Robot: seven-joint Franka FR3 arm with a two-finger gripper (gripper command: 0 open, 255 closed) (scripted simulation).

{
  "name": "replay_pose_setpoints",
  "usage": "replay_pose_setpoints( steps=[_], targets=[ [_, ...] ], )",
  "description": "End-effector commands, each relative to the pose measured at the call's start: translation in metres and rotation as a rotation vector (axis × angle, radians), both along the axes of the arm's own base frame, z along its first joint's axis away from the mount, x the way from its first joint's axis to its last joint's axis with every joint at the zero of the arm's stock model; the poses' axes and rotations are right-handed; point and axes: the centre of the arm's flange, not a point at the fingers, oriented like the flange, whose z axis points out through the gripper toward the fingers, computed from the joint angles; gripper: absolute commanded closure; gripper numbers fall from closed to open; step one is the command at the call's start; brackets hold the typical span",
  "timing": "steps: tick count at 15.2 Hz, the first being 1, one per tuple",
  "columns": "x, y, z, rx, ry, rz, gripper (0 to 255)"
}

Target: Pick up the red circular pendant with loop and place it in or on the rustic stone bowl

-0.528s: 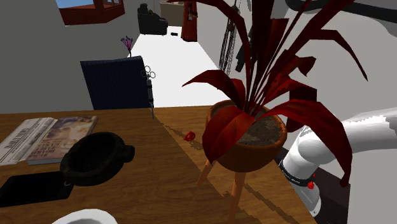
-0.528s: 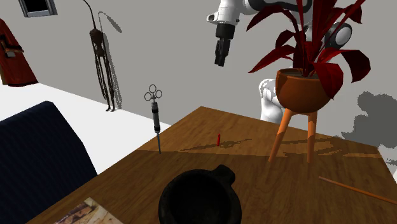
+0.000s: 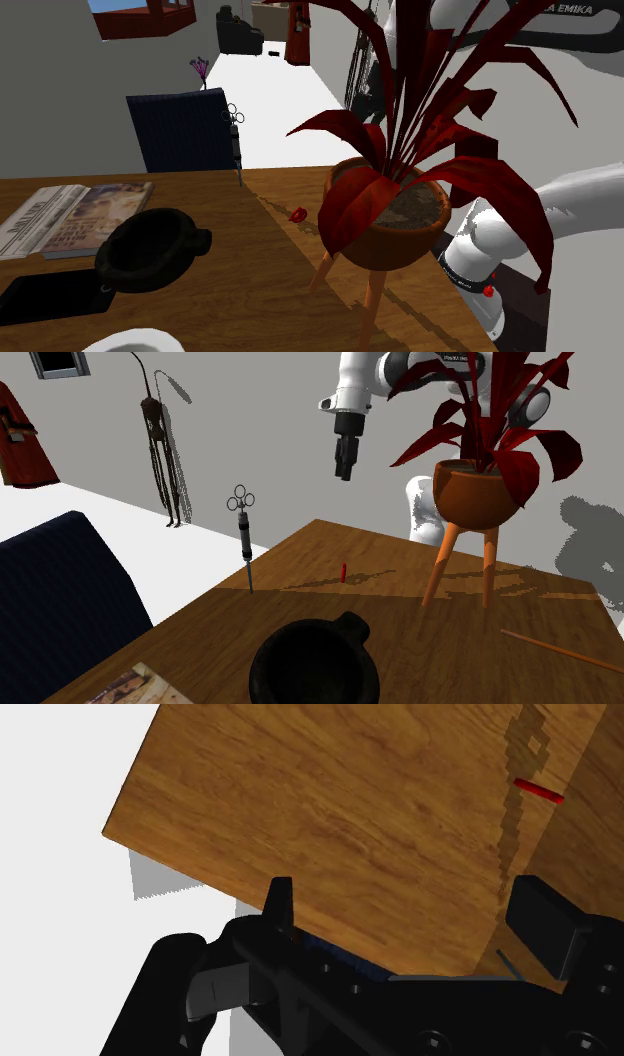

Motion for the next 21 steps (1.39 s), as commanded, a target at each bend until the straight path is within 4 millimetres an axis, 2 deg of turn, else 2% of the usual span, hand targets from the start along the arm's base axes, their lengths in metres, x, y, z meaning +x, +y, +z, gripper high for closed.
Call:
replay_pose_setpoints(
  steps=[1,16,21],
  targets=[
    [0.009,0.018,-0.018,0.019,0.014,0.004,0],
    [0.050,0.151,-0.144,0.157,0.118,0.042,0],
    [0.050,0.159,-0.165,0.158,0.119,0.043,0]
  ],
)
